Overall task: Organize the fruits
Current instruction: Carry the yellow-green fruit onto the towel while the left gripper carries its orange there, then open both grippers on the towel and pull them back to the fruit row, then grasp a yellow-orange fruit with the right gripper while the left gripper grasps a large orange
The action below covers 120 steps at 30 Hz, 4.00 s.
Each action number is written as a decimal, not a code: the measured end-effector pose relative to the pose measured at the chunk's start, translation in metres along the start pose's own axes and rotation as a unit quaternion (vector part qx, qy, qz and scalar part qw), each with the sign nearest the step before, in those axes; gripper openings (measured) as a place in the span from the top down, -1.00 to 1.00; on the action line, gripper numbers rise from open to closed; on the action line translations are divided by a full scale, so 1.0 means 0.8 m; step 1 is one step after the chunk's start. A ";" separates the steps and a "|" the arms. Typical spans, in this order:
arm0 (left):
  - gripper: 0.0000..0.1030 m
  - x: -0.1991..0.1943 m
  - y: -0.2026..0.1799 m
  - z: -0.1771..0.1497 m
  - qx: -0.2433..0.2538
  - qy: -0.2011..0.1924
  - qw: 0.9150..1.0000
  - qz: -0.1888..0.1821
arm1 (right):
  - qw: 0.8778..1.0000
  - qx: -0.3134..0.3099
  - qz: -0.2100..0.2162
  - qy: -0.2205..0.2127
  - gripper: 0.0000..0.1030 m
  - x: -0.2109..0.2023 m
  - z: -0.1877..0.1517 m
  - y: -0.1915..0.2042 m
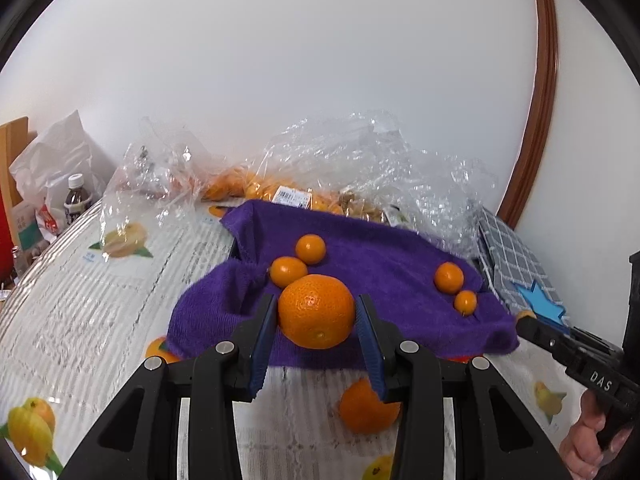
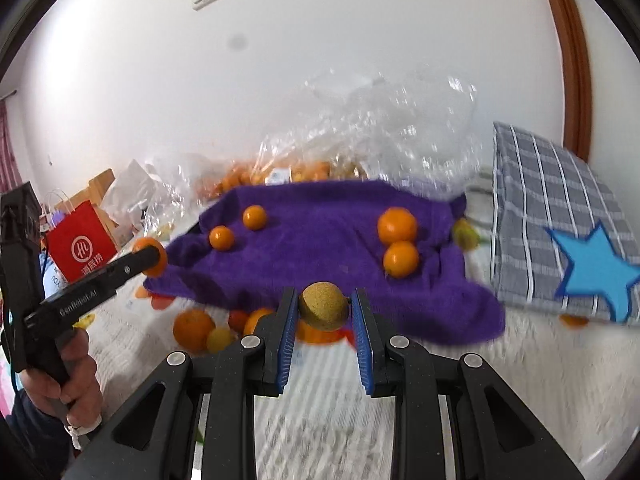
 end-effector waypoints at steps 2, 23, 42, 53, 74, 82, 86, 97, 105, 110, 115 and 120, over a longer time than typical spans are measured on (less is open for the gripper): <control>0.27 0.004 -0.001 0.015 -0.012 -0.001 1.000 -0.006 | 1.000 -0.006 0.006 -0.009 0.48 0.002 0.018 -0.003; 0.26 0.089 0.031 0.040 -0.060 0.058 0.996 0.014 | 0.997 0.006 0.017 0.074 0.48 0.128 0.026 -0.027; 0.26 0.120 0.030 0.010 -0.030 0.117 0.991 0.057 | 0.994 -0.007 0.013 0.113 0.48 0.132 0.008 -0.030; 0.26 0.120 0.030 0.009 -0.029 0.129 0.990 0.057 | 0.995 0.018 -0.004 0.094 0.58 0.136 0.012 -0.045; -0.17 0.082 0.020 0.018 -0.032 0.071 0.997 0.000 | 0.999 0.018 -0.029 0.023 -0.05 0.065 0.027 -0.041; -0.17 0.033 0.018 0.005 -0.013 0.041 0.999 -0.012 | 0.995 0.036 0.052 0.082 -0.05 0.052 -0.018 0.013; -0.17 0.014 0.030 -0.007 -0.022 0.048 0.998 -0.013 | 0.992 0.024 0.071 0.104 -0.04 0.059 -0.038 0.035; -0.17 -0.007 0.037 -0.034 -0.037 0.082 0.995 -0.033 | 0.986 0.022 0.111 0.125 0.39 0.087 -0.036 0.060; -0.17 0.001 0.007 -0.054 -0.009 0.125 0.989 -0.079 | 0.996 0.026 0.026 0.082 0.41 0.027 -0.040 0.010; -0.17 0.024 -0.013 -0.077 0.004 0.173 0.982 -0.074 | 0.993 0.030 0.008 0.113 0.53 0.014 -0.063 -0.018; -0.08 0.036 -0.017 -0.090 0.008 0.194 0.979 -0.058 | 0.991 0.025 0.001 0.128 0.36 0.024 -0.079 -0.020; 0.23 0.040 -0.011 -0.094 -0.001 0.201 0.978 -0.050 | 0.990 0.008 -0.018 0.142 0.31 0.036 -0.084 -0.014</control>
Point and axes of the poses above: each gripper's, at about its wrist camera, not at the fingertips, and x roughly the way its jaws point, y to its left, z to its top, the point moved 8 cm from there along x, roughly the way its jaws point, and after that the axes turned 14 degrees about -x, right-handed, at the moved point
